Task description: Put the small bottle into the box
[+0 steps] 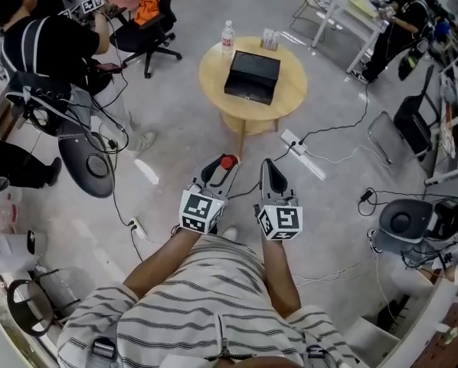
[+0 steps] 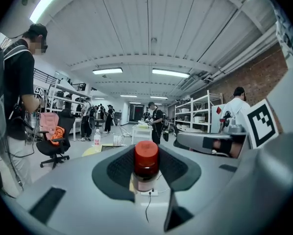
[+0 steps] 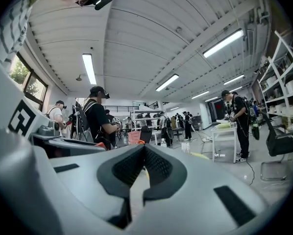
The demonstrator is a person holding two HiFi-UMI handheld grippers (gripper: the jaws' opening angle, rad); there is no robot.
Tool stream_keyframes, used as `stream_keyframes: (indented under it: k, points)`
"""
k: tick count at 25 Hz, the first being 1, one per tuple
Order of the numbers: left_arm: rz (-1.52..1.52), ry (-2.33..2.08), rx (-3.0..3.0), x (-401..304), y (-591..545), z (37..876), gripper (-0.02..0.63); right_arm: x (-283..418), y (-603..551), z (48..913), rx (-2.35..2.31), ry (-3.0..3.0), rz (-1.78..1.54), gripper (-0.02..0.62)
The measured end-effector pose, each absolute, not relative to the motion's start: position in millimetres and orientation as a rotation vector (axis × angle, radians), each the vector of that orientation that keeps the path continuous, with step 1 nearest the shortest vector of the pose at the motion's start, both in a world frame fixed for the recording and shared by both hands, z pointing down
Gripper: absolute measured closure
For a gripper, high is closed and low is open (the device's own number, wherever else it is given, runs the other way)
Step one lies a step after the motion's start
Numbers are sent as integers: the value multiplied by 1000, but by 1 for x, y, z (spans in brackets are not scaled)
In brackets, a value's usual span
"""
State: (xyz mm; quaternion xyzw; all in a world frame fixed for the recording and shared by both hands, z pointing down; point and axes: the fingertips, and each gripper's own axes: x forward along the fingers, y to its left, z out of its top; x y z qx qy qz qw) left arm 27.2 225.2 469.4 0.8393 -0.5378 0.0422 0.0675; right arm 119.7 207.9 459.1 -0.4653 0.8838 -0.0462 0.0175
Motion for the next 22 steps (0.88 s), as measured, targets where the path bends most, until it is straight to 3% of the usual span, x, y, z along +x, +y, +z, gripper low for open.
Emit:
stream_keyframes:
  k: [22]
  points:
    - [158,-1579,2532,-13,76,495,451,70,59,465,-1475,2779,-117,586]
